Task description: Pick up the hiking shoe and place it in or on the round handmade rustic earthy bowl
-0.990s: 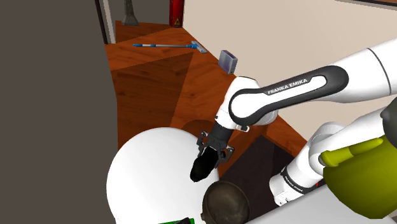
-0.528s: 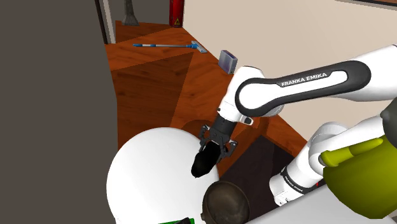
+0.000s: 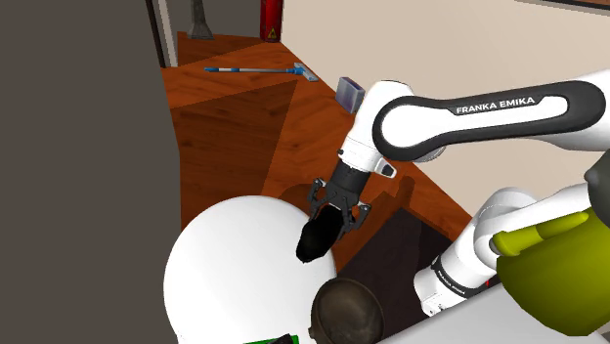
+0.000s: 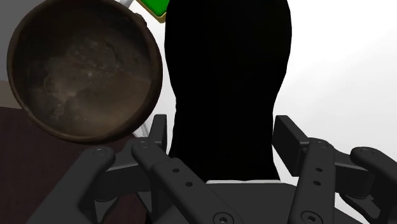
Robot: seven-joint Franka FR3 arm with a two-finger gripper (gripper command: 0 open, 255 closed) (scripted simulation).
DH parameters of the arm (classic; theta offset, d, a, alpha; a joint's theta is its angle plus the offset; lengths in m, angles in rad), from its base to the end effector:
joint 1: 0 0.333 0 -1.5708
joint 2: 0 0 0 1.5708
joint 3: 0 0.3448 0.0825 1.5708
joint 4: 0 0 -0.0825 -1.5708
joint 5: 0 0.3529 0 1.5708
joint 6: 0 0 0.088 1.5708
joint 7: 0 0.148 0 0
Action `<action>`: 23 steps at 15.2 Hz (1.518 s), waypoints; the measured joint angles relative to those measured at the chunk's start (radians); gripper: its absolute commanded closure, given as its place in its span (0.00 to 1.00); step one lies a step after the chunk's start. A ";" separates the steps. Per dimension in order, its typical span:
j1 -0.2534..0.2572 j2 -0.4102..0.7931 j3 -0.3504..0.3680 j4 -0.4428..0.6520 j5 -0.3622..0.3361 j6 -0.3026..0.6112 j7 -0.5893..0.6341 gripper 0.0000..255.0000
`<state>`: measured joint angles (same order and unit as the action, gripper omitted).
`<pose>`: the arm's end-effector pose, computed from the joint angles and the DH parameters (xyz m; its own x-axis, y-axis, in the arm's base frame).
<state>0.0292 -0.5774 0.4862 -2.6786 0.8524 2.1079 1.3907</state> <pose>0.2674 0.2182 0.3995 0.1474 -0.8819 -0.4478 -0.9855 -0.1693 0.0092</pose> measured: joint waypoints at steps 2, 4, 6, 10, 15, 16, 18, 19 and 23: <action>-0.002 -0.019 -0.010 0.014 -0.014 -0.031 0.015 1.00; -0.005 -0.028 -0.017 0.034 -0.027 -0.057 0.031 1.00; -0.008 -0.043 -0.028 0.052 -0.041 -0.087 0.045 1.00; -0.003 -0.077 -0.037 0.068 -0.051 -0.130 0.074 1.00; 0.080 -0.224 0.007 0.005 0.011 -0.167 0.174 1.00; 0.096 -0.247 0.016 -0.002 0.022 -0.172 0.194 1.00; 0.145 -0.331 0.034 -0.036 0.051 -0.198 0.251 1.00; 0.163 -0.355 0.047 -0.042 0.064 -0.203 0.276 1.00; 0.226 -0.437 0.086 -0.070 0.134 -0.214 0.356 1.00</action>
<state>0.2556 -1.0144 0.5726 -2.7482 0.9867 1.8944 1.7465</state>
